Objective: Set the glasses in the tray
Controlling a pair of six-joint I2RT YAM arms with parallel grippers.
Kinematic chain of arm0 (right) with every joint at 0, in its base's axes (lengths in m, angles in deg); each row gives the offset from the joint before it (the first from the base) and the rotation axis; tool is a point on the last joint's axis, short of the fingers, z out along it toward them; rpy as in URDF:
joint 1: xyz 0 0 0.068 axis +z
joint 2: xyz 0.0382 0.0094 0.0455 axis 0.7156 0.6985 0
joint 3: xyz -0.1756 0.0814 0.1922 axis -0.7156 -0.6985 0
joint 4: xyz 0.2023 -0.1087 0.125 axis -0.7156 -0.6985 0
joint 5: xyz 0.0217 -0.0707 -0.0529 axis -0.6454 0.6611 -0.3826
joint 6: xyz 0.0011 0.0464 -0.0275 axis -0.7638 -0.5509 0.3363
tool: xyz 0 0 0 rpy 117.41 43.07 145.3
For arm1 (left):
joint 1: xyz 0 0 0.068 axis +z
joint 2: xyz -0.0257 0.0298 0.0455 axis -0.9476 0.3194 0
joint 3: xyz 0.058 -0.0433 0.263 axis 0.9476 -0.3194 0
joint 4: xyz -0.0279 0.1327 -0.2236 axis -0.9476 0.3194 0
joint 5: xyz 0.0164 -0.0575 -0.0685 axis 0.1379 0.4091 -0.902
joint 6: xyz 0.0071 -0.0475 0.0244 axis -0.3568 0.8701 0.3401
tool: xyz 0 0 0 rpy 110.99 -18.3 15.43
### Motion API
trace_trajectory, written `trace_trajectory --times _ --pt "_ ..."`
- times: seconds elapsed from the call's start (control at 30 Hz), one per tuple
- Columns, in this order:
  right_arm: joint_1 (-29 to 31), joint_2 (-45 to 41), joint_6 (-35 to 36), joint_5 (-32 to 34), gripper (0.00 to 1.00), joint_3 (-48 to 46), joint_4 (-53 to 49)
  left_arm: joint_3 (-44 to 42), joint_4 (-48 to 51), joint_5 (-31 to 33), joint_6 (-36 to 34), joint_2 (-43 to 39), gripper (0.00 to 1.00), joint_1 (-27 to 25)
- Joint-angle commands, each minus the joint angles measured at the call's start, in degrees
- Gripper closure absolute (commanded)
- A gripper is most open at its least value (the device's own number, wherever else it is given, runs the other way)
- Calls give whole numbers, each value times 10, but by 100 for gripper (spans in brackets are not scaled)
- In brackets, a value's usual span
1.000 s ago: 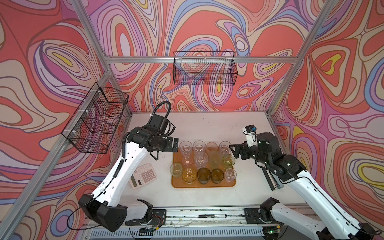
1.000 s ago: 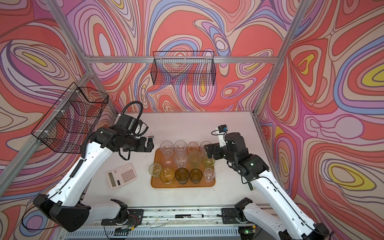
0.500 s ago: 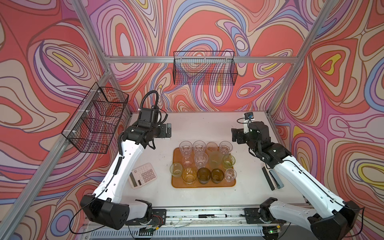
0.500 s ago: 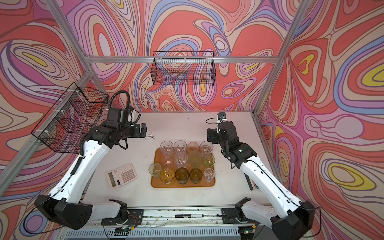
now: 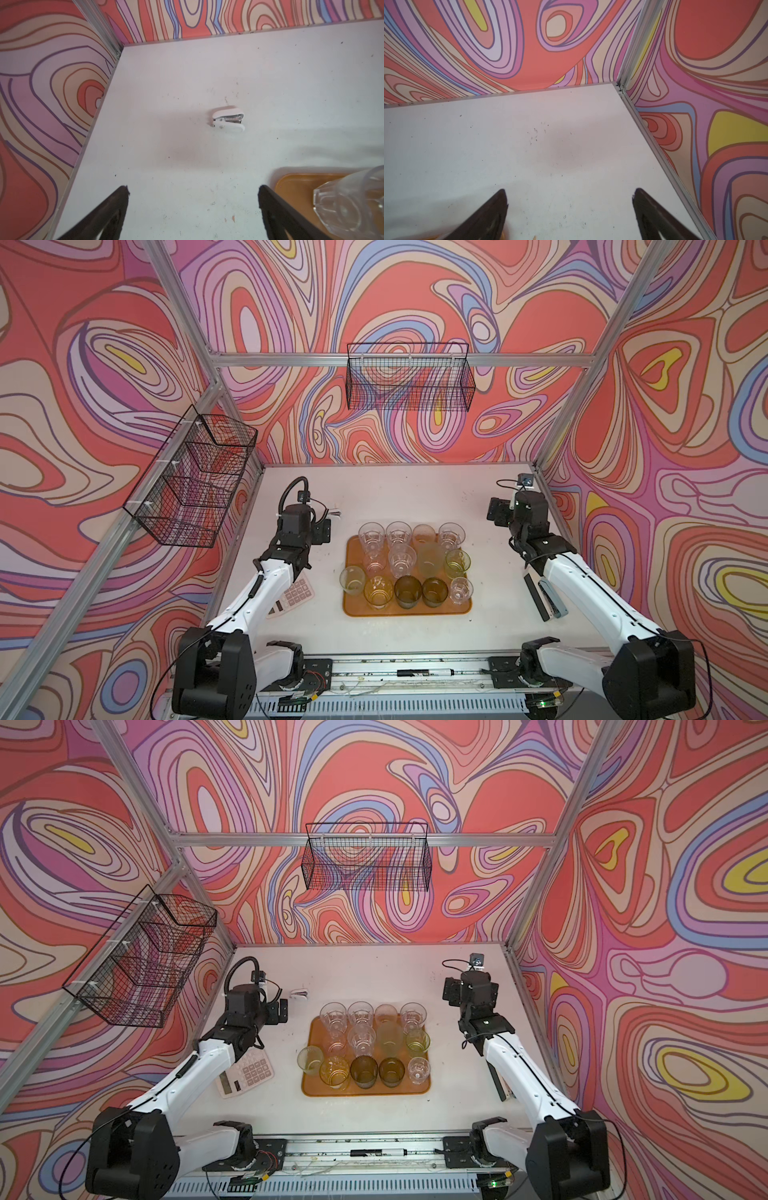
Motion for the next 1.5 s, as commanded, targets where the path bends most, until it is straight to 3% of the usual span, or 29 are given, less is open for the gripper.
trace_trajectory --times 0.0,0.1,0.23,0.4,0.7,0.97,1.1,1.27,1.3,1.47 --pt "-5 3 27 6 2 -60 119 -59 -185 -11 -28 27 0 5" --pt "-10 4 62 2 2 -131 234 -79 -248 -28 -42 69 0 7" --pt "-19 36 85 -2 2 -157 276 -123 -334 -43 -42 99 0 7" --pt "-22 87 89 -31 2 -205 396 -201 -523 19 -33 135 0 8" --pt "-22 198 107 -89 2 -249 592 -246 -685 51 -23 207 0 9" --pt "-23 301 124 -122 2 -321 841 -169 -501 41 31 188 0 49" --pt "-41 313 113 -153 2 -297 799 -173 -509 42 32 188 0 48" --pt "-102 305 54 -215 2 -193 587 -176 -516 39 30 189 0 49" --pt "-122 307 34 -226 2 -191 587 -177 -519 32 27 189 0 49" --pt "-123 298 5 -133 2 -235 663 -177 -521 30 26 189 0 48"
